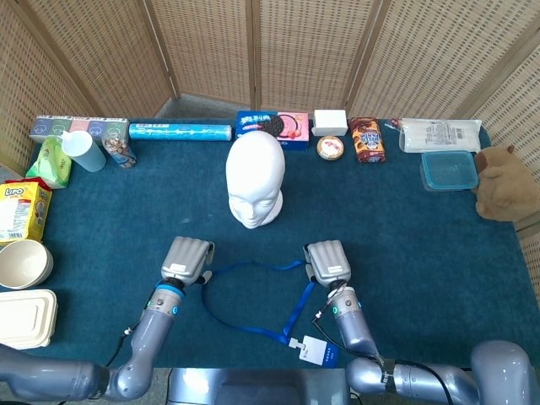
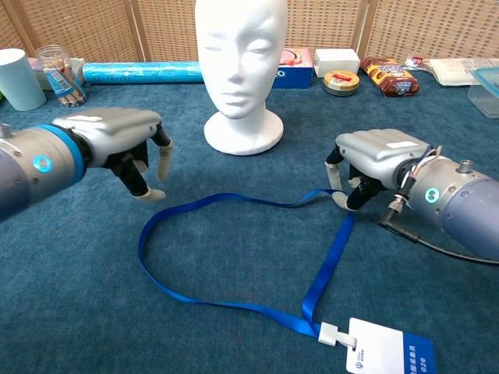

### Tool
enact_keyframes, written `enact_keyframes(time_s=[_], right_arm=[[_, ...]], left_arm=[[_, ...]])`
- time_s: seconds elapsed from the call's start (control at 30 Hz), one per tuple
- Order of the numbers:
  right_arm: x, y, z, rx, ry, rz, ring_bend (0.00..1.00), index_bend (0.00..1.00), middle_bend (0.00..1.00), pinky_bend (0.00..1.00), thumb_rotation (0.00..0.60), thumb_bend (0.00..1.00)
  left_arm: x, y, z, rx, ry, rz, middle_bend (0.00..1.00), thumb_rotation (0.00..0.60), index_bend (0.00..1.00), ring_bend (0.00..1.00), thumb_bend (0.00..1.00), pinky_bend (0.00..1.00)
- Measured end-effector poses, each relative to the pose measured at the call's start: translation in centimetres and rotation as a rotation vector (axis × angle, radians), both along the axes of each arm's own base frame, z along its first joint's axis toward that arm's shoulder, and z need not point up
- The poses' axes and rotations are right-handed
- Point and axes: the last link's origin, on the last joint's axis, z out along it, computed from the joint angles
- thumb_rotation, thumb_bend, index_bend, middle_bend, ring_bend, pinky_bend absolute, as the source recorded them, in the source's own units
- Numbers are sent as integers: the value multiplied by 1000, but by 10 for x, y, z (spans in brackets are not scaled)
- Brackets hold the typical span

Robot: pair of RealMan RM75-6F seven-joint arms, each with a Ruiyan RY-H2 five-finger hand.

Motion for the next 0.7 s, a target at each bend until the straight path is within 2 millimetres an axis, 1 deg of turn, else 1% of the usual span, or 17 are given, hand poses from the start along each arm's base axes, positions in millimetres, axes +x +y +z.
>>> enact_keyframes(time_s=[0.13, 0.27, 0.37, 0.53, 0.7], right_arm=[[-2, 0, 1, 2, -3, -8, 1000, 582, 1000, 1000, 569, 501], [-5, -1, 1, 7, -3, -15, 1000, 583, 1000, 1000, 567, 501], [-6, -1, 1, 9, -3, -17, 1000, 583, 1000, 1000, 571, 500], [-7, -1, 1, 11, -7, -24, 1000, 583, 1000, 1000, 573, 501], [-8, -1, 2, 12, -8, -27, 1000, 582, 1000, 1000, 573, 501]], left_arm=[[3, 3, -12, 2, 6, 19, 1000, 577, 576, 1000, 232, 1000], [3, 6, -19, 11, 24, 30, 1000, 579, 578, 1000, 179, 1000], [4, 8, -23, 16, 33, 39, 1000, 579, 581, 1000, 165, 1000], [4, 11, -29, 21, 34, 58, 1000, 581, 595, 1000, 170, 1000], [4, 12, -33, 12, 36, 79, 1000, 583, 601, 1000, 229, 1000]])
